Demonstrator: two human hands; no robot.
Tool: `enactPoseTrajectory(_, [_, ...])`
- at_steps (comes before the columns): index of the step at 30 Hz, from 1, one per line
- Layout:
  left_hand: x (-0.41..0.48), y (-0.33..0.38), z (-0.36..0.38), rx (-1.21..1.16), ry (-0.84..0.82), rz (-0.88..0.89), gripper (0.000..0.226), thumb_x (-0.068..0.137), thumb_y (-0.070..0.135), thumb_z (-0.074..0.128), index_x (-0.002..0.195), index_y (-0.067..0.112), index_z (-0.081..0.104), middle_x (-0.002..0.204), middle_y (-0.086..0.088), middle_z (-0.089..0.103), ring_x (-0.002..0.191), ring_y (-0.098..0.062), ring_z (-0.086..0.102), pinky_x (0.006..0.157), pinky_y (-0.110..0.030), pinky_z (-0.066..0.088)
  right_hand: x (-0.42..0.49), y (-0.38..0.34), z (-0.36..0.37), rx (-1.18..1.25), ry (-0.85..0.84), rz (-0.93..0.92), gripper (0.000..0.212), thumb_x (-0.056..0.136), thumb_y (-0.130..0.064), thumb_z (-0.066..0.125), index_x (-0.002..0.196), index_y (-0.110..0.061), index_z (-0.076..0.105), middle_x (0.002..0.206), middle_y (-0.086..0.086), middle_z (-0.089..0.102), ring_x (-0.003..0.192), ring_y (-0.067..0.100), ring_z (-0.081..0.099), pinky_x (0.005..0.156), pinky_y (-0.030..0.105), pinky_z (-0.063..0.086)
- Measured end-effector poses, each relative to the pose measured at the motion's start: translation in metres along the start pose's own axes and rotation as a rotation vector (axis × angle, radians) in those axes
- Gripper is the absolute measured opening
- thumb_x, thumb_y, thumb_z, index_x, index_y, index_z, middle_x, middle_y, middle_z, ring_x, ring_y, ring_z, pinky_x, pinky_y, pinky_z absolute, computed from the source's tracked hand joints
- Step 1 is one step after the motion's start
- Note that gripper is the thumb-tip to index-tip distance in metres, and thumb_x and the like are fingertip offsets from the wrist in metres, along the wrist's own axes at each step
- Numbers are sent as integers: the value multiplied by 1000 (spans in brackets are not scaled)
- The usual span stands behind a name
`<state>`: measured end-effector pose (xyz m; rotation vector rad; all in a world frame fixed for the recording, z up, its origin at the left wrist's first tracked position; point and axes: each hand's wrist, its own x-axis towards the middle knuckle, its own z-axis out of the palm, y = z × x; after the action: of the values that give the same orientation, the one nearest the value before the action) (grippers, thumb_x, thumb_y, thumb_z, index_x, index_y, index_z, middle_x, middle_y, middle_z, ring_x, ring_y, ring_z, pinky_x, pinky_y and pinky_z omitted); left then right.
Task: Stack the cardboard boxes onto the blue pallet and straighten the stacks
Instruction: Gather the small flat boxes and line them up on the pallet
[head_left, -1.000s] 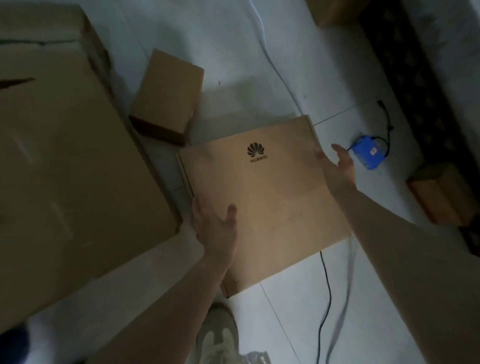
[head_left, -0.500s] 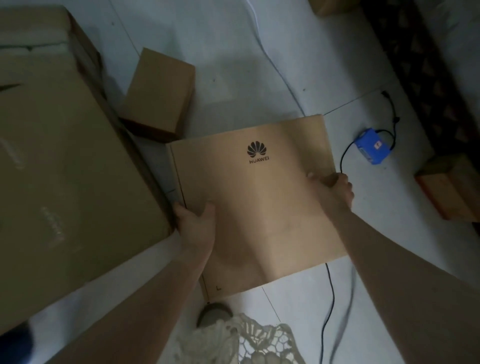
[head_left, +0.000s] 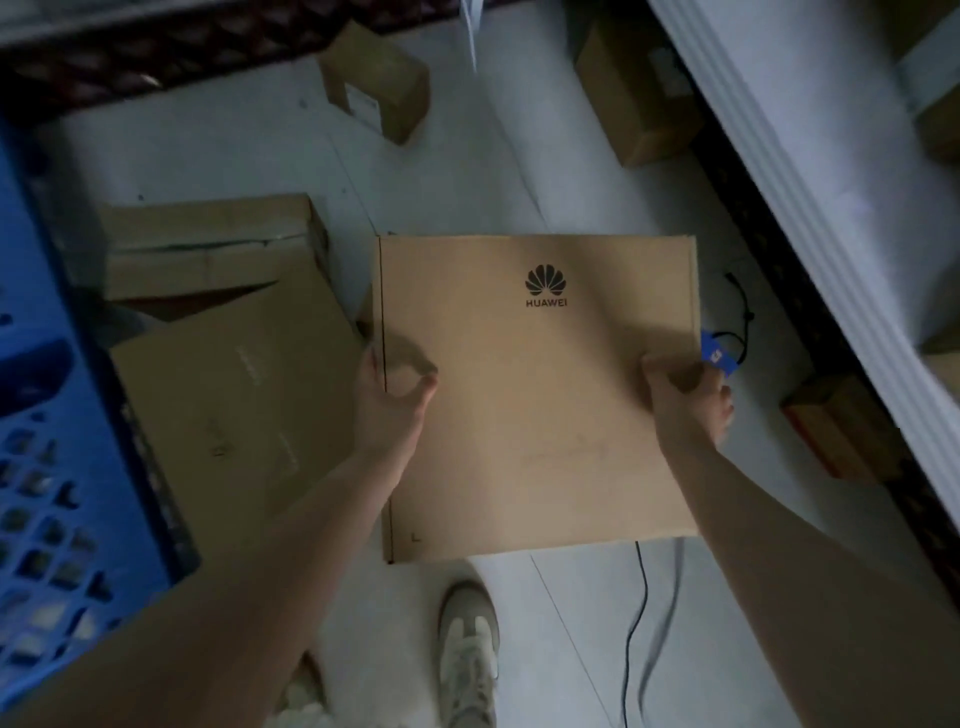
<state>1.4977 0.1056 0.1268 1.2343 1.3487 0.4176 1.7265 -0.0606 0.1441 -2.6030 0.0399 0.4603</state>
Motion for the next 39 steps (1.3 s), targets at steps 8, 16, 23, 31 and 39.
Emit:
enactPoseTrajectory(8, [-15, 67, -146, 93, 182, -25, 84, 78, 39, 74, 147, 20, 29, 138, 4, 47, 122, -17, 48, 99, -32, 41, -123, -81, 4, 142, -90, 23, 67, 83, -42, 64, 142, -19, 40, 141, 16, 44, 128, 35, 38, 107, 51, 31])
enactPoseTrajectory(16, [-76, 93, -296, 74, 304, -15, 85, 77, 38, 73, 147, 26, 26, 142, 4, 42, 126, -19, 46, 96, -32, 44, -253, -144, 1, 67, -270, -69, 67, 86, -43, 61, 143, -17, 38, 138, 19, 46, 125, 40, 43, 102, 56, 39])
enactPoseTrajectory(23, [-132, 65, -432, -43, 451, -95, 83, 72, 41, 76, 143, 33, 34, 128, 10, 55, 113, -16, 56, 96, -40, 50, -377, -186, 23, 30, -383, -259, 68, 85, -43, 67, 141, -12, 42, 138, 20, 48, 124, 42, 45, 100, 57, 40])
enactPoseTrajectory(31, [-136, -35, -614, -162, 599, -110, 74, 70, 26, 82, 130, 25, 39, 107, 14, 56, 91, -4, 58, 76, -15, 48, -548, -190, 129, 58, -468, -387, 62, 91, -42, 58, 144, -16, 41, 141, 10, 52, 125, 34, 52, 104, 49, 39])
enactPoseTrajectory(39, [-124, -122, -786, -29, 635, -260, 70, 65, 39, 83, 106, 31, 28, 89, 19, 42, 74, -3, 51, 48, -16, 40, -704, -179, 252, 96, -492, -272, 63, 90, -41, 57, 145, -18, 39, 142, 13, 48, 126, 37, 47, 103, 58, 41])
